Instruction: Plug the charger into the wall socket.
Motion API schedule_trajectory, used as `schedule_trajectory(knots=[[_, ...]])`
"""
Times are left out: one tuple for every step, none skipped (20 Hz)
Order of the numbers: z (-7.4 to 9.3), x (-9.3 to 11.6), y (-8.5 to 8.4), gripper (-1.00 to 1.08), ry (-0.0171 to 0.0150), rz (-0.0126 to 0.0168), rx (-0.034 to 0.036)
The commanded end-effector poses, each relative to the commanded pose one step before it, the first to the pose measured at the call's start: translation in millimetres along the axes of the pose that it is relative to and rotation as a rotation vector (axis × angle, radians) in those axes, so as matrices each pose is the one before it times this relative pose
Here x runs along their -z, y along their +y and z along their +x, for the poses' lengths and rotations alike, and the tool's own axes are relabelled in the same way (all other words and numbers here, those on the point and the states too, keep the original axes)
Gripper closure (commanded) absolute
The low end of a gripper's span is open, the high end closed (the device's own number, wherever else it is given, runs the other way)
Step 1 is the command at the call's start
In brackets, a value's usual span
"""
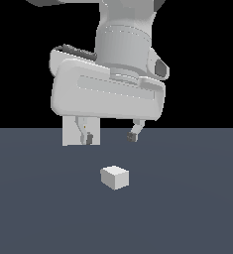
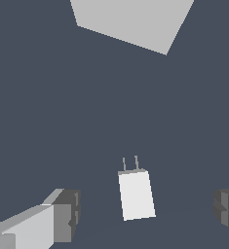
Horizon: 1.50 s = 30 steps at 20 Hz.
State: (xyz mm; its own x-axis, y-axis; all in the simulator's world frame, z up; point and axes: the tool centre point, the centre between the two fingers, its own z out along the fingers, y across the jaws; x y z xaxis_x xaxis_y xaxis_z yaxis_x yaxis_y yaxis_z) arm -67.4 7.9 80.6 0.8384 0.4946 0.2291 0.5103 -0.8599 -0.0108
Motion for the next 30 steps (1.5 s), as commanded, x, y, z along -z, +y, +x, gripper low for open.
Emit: schedule_trajectory(knots=[[-3.50, -3.77, 0.11, -0.92, 0.01731, 0.00394, 0.03100], [-1.22, -1.37, 0.04, -0.92, 0.00569, 0.00168, 0.01039], [-1.14, -1.29, 0.04, -0.92, 0.00532, 0.00162, 0.00972], [-1.05, -1.21, 0.03, -0.92, 0.00496, 0.00155, 0.00909], [-0.98, -1.13, 0.04, -0.92, 0.00459, 0.00146, 0.00841], [-0.89, -1.05, 0.03, -0.92, 0.00422, 0.00137, 0.00774], [-0.82, -0.97, 0.04, -0.92, 0.00381, 0.00127, 0.00702], [-0.74, -0.88, 0.03, -0.92, 0.00340, 0.00117, 0.00632], [-0.66, -0.79, 0.03, -0.92, 0.00298, 0.00107, 0.00561], [-0.58, -0.71, 0.03, -0.92, 0.00256, 0.00097, 0.00490], [-0.51, -0.63, 0.04, -0.92, 0.00211, 0.00086, 0.00415], [-0.40, -0.52, 0.00, -0.92, 0.00172, 0.00076, 0.00349], [-0.35, -0.44, 0.04, -0.92, 0.00127, 0.00061, 0.00266], [-0.25, -0.32, 0.02, -0.92, 0.00089, 0.00047, 0.00194], [-0.18, -0.21, 0.05, -0.92, 0.00047, 0.00027, 0.00107], [-0.18, -0.10, 0.17, -0.92, 0.00000, 0.00000, 0.00000], [0.13, 0.34, -0.07, -0.92, -0.00128, -0.00031, -0.00262], [-0.09, -0.25, 0.00, -0.92, 0.00000, 0.00000, 0.00000], [-0.28, -0.74, 0.01, -0.92, 0.00000, 0.00000, 0.00000], [-0.47, -1.24, 0.01, -0.92, 0.00000, 0.00000, 0.00000], [-0.65, -1.73, 0.02, -0.92, 0.00000, 0.00000, 0.00000], [-0.67, -2.32, -0.22, -0.92, -0.00033, -0.00013, 0.00059], [-1.01, -2.70, 0.03, -0.92, 0.00000, 0.00000, 0.00000], [-0.99, -3.27, -0.22, -0.92, -0.00027, -0.00009, 0.00063], [-1.33, -3.66, 0.05, -0.92, 0.00000, 0.00000, 0.00000], [-1.28, -4.21, -0.21, -0.92, -0.00020, -0.00004, 0.00066], [-1.61, -4.60, 0.09, -0.92, 0.00000, 0.00000, 0.00000], [-1.35, -4.63, -0.19, -0.92, -0.00009, 0.00002, 0.00068], [-1.35, -4.09, 0.10, -0.92, 0.00000, 0.00000, 0.00000], [-0.94, -3.61, -0.20, -0.92, 0.00006, 0.00010, 0.00068]])
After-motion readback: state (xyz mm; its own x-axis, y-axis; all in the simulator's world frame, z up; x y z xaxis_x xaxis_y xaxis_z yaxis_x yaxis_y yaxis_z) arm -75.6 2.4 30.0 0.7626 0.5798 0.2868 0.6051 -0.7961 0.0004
